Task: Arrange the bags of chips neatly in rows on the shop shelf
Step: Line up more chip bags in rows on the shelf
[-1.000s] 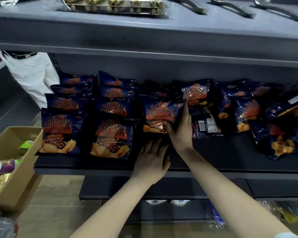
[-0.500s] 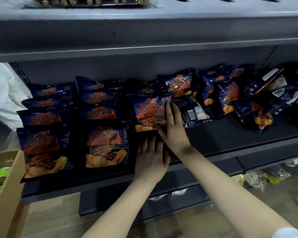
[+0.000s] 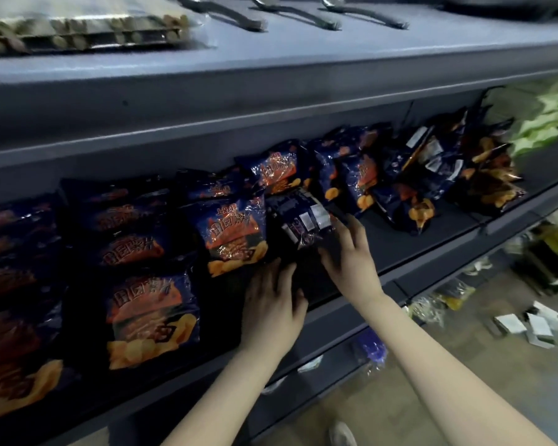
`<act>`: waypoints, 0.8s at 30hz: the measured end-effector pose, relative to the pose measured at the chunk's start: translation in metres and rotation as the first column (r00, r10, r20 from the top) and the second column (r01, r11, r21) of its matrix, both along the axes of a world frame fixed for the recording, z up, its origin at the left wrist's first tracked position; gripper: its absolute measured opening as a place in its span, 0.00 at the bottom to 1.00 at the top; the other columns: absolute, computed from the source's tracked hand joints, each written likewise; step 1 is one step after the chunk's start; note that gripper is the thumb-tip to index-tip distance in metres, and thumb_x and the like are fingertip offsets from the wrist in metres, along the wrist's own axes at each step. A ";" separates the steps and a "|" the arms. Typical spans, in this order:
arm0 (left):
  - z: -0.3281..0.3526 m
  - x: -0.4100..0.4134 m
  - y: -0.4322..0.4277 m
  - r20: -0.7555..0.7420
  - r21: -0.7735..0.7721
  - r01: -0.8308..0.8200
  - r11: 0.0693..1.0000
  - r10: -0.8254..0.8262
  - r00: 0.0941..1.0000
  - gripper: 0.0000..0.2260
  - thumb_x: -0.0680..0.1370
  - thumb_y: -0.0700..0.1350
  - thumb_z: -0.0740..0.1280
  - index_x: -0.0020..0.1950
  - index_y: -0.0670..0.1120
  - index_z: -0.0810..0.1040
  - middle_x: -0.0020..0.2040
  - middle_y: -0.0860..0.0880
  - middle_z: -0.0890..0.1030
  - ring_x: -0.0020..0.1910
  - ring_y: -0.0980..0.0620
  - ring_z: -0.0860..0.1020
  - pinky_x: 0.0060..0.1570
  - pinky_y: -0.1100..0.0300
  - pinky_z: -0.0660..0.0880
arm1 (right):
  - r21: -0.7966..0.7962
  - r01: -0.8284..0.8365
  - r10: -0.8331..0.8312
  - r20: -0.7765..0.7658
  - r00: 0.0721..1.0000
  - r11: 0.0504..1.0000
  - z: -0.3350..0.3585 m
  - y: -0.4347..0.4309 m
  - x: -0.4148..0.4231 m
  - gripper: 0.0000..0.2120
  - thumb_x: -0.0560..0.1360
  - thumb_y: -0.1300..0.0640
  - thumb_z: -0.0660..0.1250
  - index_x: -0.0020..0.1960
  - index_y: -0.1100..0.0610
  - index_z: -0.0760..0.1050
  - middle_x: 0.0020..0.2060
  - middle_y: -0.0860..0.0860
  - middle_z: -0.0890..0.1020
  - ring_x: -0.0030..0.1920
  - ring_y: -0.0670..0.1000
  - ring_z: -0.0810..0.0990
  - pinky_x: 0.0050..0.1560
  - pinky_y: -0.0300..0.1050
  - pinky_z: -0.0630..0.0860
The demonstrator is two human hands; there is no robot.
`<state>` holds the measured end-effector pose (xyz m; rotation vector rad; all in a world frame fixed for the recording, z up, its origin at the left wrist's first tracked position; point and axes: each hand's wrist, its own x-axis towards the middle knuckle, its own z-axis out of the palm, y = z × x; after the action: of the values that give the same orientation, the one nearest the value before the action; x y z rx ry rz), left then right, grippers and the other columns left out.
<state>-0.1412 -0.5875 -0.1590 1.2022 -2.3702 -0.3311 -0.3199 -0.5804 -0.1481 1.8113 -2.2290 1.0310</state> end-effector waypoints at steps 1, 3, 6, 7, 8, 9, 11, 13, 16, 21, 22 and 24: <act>0.004 -0.008 -0.002 -0.075 0.038 0.025 0.999 -0.022 0.997 0.21 0.76 0.50 0.57 0.69 0.46 0.67 0.69 0.41 0.69 0.66 0.41 0.70 0.63 0.48 0.71 | -0.003 0.001 -0.001 0.012 1.000 1.000 0.003 -0.005 -0.005 0.28 0.73 0.58 0.70 0.70 0.60 0.64 0.68 0.60 0.65 0.66 0.62 0.70 0.55 0.52 0.77; 0.015 -0.028 -0.009 -0.212 0.210 0.040 0.977 0.006 0.977 0.23 0.79 0.49 0.59 0.73 0.49 0.60 0.74 0.44 0.59 0.72 0.45 0.61 0.69 0.56 0.64 | -0.004 -0.013 0.013 0.027 1.000 1.000 0.009 -0.015 -0.011 0.28 0.73 0.58 0.70 0.70 0.61 0.64 0.69 0.59 0.64 0.67 0.61 0.68 0.58 0.51 0.74; 0.024 -0.059 -0.023 -0.324 0.369 0.013 0.929 0.116 0.939 0.25 0.79 0.47 0.61 0.74 0.49 0.57 0.76 0.48 0.56 0.73 0.50 0.58 0.65 0.65 0.57 | 0.098 -0.072 0.070 0.025 0.997 0.993 0.010 -0.025 -0.022 0.30 0.75 0.56 0.67 0.73 0.58 0.60 0.72 0.57 0.59 0.72 0.59 0.61 0.64 0.52 0.70; 0.024 -0.068 -0.029 -0.353 0.387 -0.001 0.922 0.149 0.924 0.26 0.78 0.45 0.62 0.74 0.48 0.58 0.75 0.47 0.58 0.73 0.50 0.59 0.66 0.63 0.58 | 0.144 -0.097 0.094 0.027 0.995 0.985 0.008 -0.027 -0.028 0.30 0.76 0.55 0.66 0.74 0.56 0.59 0.74 0.55 0.56 0.73 0.57 0.58 0.67 0.53 0.67; 0.024 -0.075 -0.033 -0.377 0.412 -0.019 0.911 0.189 0.907 0.26 0.78 0.44 0.63 0.74 0.46 0.59 0.74 0.46 0.60 0.72 0.49 0.61 0.67 0.62 0.58 | 0.183 -0.121 0.118 0.026 0.993 0.976 0.007 -0.029 -0.036 0.31 0.76 0.53 0.65 0.75 0.55 0.57 0.74 0.54 0.54 0.74 0.56 0.55 0.70 0.53 0.64; 0.023 -0.081 -0.036 -0.396 0.436 -0.047 0.899 0.238 0.887 0.26 0.77 0.42 0.63 0.73 0.45 0.59 0.72 0.46 0.63 0.71 0.49 0.62 0.67 0.61 0.59 | 0.218 -0.144 0.142 0.029 0.990 0.965 0.006 -0.030 -0.044 0.31 0.77 0.51 0.64 0.76 0.53 0.55 0.75 0.53 0.53 0.75 0.55 0.52 0.71 0.53 0.62; 0.019 -0.089 -0.040 -0.422 0.459 -0.111 0.881 0.327 0.846 0.27 0.76 0.40 0.64 0.73 0.44 0.59 0.71 0.46 0.65 0.70 0.50 0.64 0.66 0.63 0.59 | 0.292 -0.187 0.170 0.084 0.982 0.938 0.008 -0.034 -0.057 0.32 0.77 0.49 0.63 0.76 0.49 0.52 0.76 0.50 0.49 0.76 0.54 0.49 0.72 0.54 0.61; 0.015 -0.092 -0.041 -0.433 0.466 -0.139 0.874 0.362 0.826 0.29 0.75 0.40 0.65 0.74 0.44 0.58 0.71 0.47 0.65 0.69 0.51 0.65 0.66 0.63 0.61 | 0.365 -0.229 0.193 0.132 0.972 0.903 0.009 -0.036 -0.064 0.32 0.78 0.49 0.62 0.76 0.46 0.49 0.77 0.49 0.46 0.76 0.54 0.48 0.71 0.53 0.62; 0.008 -0.097 -0.041 -0.422 0.444 -0.162 0.881 0.365 0.830 0.30 0.75 0.39 0.65 0.74 0.45 0.57 0.71 0.47 0.66 0.70 0.50 0.66 0.68 0.57 0.64 | 0.444 -0.257 0.232 0.110 0.966 0.858 0.005 -0.039 -0.067 0.31 0.78 0.47 0.60 0.76 0.47 0.51 0.76 0.52 0.50 0.74 0.60 0.53 0.70 0.55 0.60; 0.004 -0.105 -0.040 -0.402 0.350 -0.267 0.898 0.401 0.823 0.31 0.74 0.37 0.67 0.74 0.45 0.59 0.72 0.47 0.65 0.71 0.51 0.64 0.69 0.62 0.61 | 0.393 -0.242 0.262 0.003 0.965 0.887 -0.001 -0.040 -0.072 0.30 0.75 0.50 0.63 0.74 0.49 0.58 0.68 0.55 0.65 0.65 0.60 0.63 0.62 0.54 0.66; 0.002 -0.106 -0.040 -0.410 0.336 -0.281 0.899 0.409 0.816 0.30 0.73 0.36 0.67 0.73 0.45 0.60 0.71 0.47 0.66 0.70 0.51 0.65 0.69 0.61 0.62 | 0.381 -0.257 0.279 -0.001 0.960 0.888 -0.002 -0.040 -0.075 0.30 0.74 0.52 0.63 0.74 0.48 0.58 0.66 0.55 0.67 0.64 0.59 0.63 0.61 0.54 0.67; -0.001 -0.106 -0.040 -0.433 0.304 -0.311 0.900 0.422 0.797 0.29 0.73 0.33 0.66 0.72 0.46 0.63 0.69 0.47 0.69 0.67 0.49 0.70 0.66 0.55 0.68 | 0.353 -0.290 0.317 -0.018 0.948 0.890 -0.002 -0.040 -0.084 0.31 0.73 0.58 0.63 0.74 0.46 0.58 0.65 0.54 0.69 0.63 0.58 0.64 0.60 0.53 0.67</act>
<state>-0.2475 -0.6278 -0.1600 1.4453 -1.6495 -0.6880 -0.4034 -0.6205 -0.1504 2.3627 -2.2401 0.6138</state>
